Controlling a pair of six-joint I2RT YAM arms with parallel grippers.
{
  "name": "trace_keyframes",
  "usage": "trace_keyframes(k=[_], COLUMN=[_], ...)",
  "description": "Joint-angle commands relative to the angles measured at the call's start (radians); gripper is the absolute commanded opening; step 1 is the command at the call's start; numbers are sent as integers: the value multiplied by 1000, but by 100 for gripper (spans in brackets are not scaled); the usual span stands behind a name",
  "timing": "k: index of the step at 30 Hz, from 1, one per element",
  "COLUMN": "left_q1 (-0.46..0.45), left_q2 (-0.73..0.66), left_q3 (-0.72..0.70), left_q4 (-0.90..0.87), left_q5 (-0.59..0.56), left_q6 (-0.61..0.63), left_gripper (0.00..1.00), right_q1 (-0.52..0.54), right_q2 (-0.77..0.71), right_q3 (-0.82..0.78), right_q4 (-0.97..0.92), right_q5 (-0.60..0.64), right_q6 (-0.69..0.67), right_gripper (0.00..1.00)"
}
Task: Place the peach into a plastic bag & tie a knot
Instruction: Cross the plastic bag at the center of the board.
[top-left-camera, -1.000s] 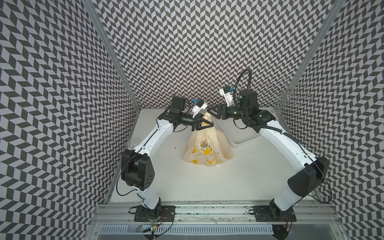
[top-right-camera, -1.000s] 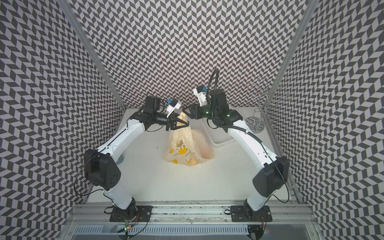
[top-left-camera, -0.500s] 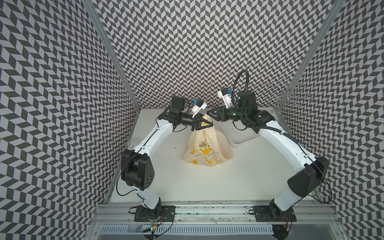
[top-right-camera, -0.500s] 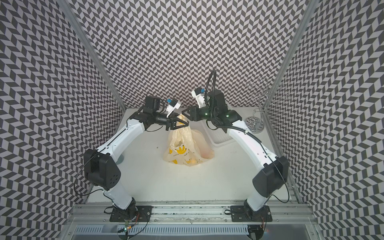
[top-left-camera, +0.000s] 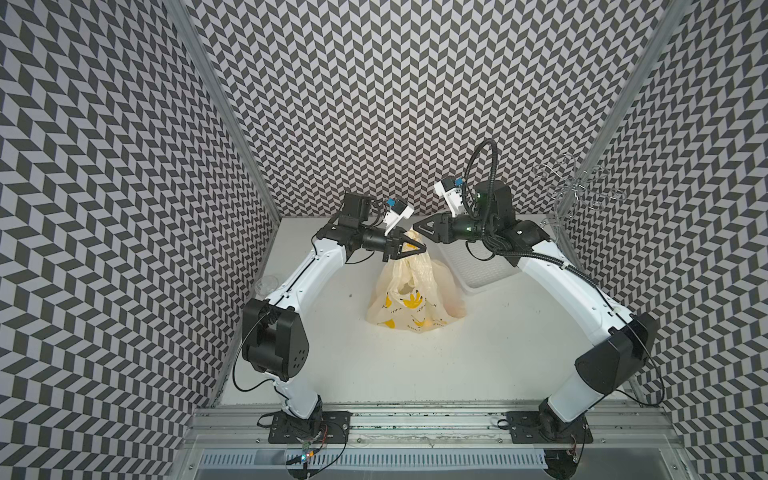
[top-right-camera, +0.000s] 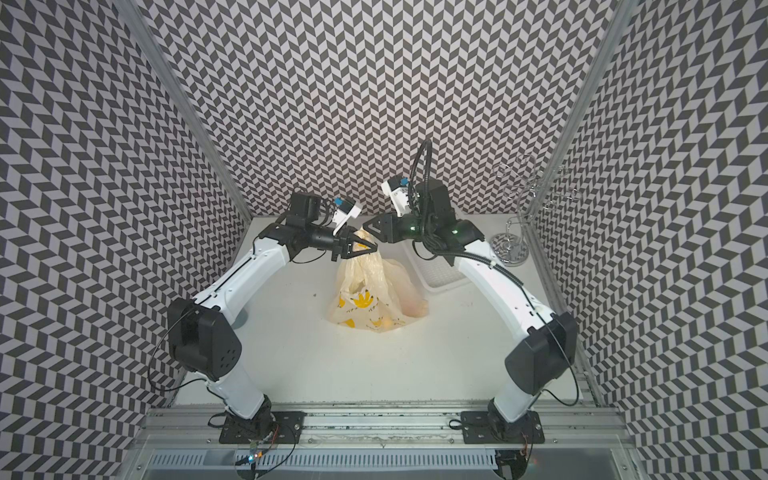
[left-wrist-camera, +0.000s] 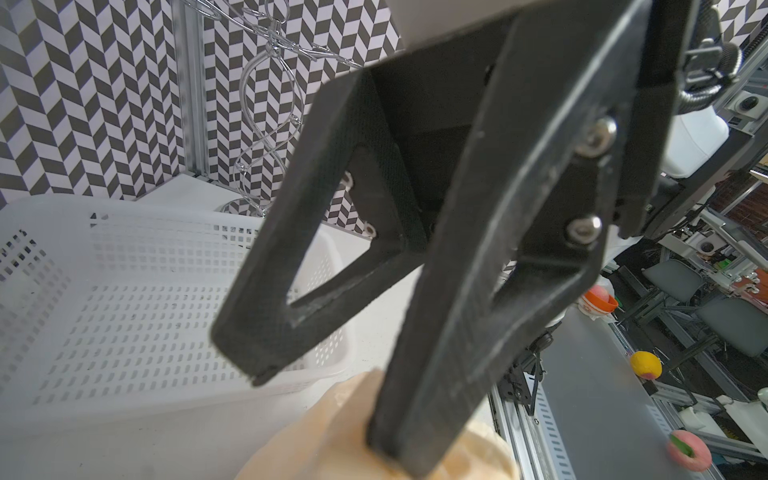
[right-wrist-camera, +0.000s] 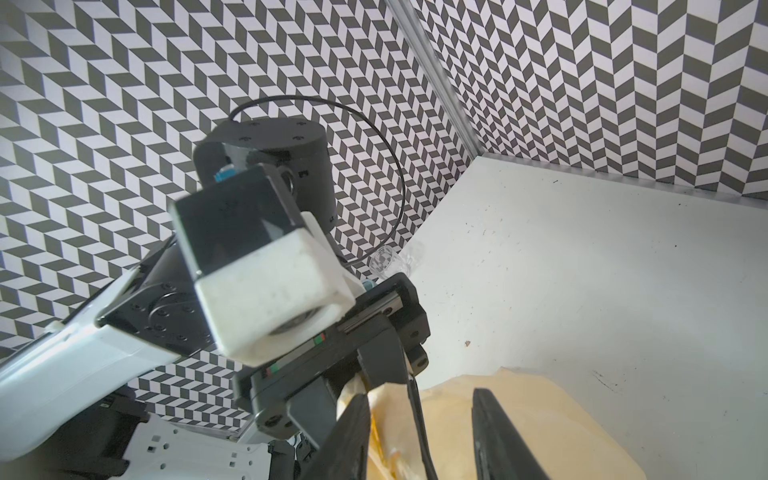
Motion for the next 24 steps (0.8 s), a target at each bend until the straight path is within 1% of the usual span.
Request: trace_keyframes(k=[1, 5, 8, 11, 13, 15, 16, 17, 19, 21, 22, 24], left_q1=[3, 3, 3, 3, 3, 4, 5, 8, 28, 47, 53, 56], left_q2=[-16, -12, -7, -5, -9, -13, -15, -18, -27, -44, -59, -79], left_q3=[16, 20, 22, 26, 27, 27, 26, 23, -4, -51, -88, -137], left_q4=[-16, -17, -20, -25, -24, -24, -24, -19, 22, 64, 108, 162], left_q5=[12, 7, 4, 6, 6, -3, -12, -27, -58, -47, -46, -38], left_q6=[13, 13, 12, 15, 14, 9, 3, -13, -84, -129, -165, -190], left_gripper=[16, 16, 15, 15, 15, 15, 17, 21, 24, 29, 30, 32], right_q1=[9, 18, 31, 32, 33, 32, 30, 23, -1, -31, -42, -51], right_q2=[18, 22, 23, 27, 33, 34, 30, 24, 0, -35, -47, -51], right_q3=[16, 26, 39, 32, 33, 35, 33, 32, 13, -20, -30, -31], right_q4=[8, -4, -14, -10, -10, -6, -4, 0, 30, 98, 128, 159], right_q5=[4, -7, -9, 1, 6, 16, 30, 46, 58, 43, 32, 12], right_q6=[-13, -20, -29, -28, -28, -26, -26, -27, -16, 14, 25, 34], right_gripper=[41, 49, 48, 39, 31, 18, 9, 1, 0, 0, 0, 0])
